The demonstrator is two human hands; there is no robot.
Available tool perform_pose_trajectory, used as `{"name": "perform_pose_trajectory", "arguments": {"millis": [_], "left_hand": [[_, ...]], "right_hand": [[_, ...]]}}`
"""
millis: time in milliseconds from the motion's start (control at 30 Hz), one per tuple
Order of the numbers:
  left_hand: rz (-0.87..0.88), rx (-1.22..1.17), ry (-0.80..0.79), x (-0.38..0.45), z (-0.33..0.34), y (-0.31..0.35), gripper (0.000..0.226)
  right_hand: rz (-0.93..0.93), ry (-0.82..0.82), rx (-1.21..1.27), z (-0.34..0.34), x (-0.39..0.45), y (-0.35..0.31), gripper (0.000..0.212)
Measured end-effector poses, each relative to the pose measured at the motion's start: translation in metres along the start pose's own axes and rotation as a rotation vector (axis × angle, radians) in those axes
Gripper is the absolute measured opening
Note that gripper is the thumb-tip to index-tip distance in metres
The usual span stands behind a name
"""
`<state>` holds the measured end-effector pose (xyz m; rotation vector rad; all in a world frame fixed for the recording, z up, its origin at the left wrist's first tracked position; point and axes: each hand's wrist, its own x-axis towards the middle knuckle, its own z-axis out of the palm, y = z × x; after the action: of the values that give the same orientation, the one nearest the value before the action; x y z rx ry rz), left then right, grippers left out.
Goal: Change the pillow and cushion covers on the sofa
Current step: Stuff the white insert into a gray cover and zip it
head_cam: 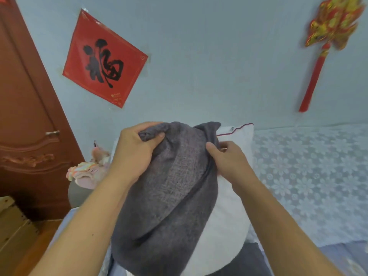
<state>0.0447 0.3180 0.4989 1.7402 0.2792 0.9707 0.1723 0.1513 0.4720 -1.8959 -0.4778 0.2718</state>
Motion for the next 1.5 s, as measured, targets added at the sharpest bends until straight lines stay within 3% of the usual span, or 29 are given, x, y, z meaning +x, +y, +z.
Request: {"name": "perform_pose_trajectory", "arguments": {"millis": [67, 133, 200, 267, 300, 433, 533, 600, 767, 900, 967, 1067, 1133, 1233, 1333, 1400, 1500], "left_hand": [[-0.034, -0.029, -0.027, -0.005, -0.005, 0.001, 0.026], [-0.074, -0.035, -0.039, -0.007, -0.017, 0.003, 0.026], [-0.106, -0.058, -0.052, -0.009, -0.03, 0.005, 0.028], [-0.117, -0.054, -0.077, -0.014, -0.035, 0.006, 0.027], [-0.115, -0.029, -0.099, -0.018, -0.034, 0.007, 0.025], [-0.088, -0.001, -0.15, -0.025, -0.028, 0.007, 0.02], [-0.166, -0.156, -0.213, -0.029, -0.029, 0.008, 0.021], [-0.192, -0.224, -0.297, -0.032, -0.024, 0.011, 0.024], [-0.149, -0.192, -0.506, -0.037, 0.0, 0.018, 0.022], [-0.102, -0.112, -0.574, -0.042, 0.0, 0.021, 0.021], [-0.094, -0.116, -0.519, -0.044, -0.007, 0.021, 0.023], [-0.079, -0.125, -0.424, -0.047, -0.008, 0.021, 0.024], [-0.041, -0.058, -0.456, -0.049, 0.001, 0.022, 0.024], [-0.021, -0.001, -0.46, -0.048, 0.011, 0.024, 0.024], [0.041, 0.058, -0.318, -0.044, 0.014, 0.024, 0.025], [0.067, 0.075, -0.242, -0.044, 0.019, 0.025, 0.028], [0.07, 0.086, -0.18, -0.047, 0.025, 0.025, 0.03]], "right_hand": [[0.035, -0.058, 0.041, -0.001, 0.005, 0.006, 0.036], [0.052, -0.126, 0.253, -0.015, 0.016, 0.005, 0.027], [0.045, 0.03, 0.414, -0.043, 0.036, 0.005, 0.028], [0.078, 0.22, 0.398, -0.07, 0.056, 0.012, 0.032], [0.105, 0.235, 0.377, -0.078, 0.06, 0.016, 0.033], [0.248, -0.006, 0.413, -0.092, 0.055, 0.027, 0.049], [0.329, -0.267, 0.55, -0.107, 0.049, 0.029, 0.052], [0.264, -0.346, 0.454, -0.111, 0.052, 0.025, 0.039], [0.153, -0.556, 0.197, -0.112, 0.062, -0.001, 0.041], [0.067, -0.649, -0.086, -0.115, 0.062, -0.011, 0.018], [0.046, -0.525, 0.003, -0.128, 0.068, -0.006, 0.02], [0.061, -0.121, 0.207, -0.14, 0.082, 0.011, 0.017], [0.024, 0.128, 0.119, -0.132, 0.09, 0.02, 0.015], [-0.063, 0.369, -0.264, -0.12, 0.093, 0.032, 0.015], [-0.026, 0.481, -0.621, -0.113, 0.086, 0.041, 0.021], [0.034, 0.457, -0.758, -0.108, 0.084, 0.047, 0.029], [0.098, 0.361, -0.658, -0.108, 0.081, 0.045, 0.035]]}}
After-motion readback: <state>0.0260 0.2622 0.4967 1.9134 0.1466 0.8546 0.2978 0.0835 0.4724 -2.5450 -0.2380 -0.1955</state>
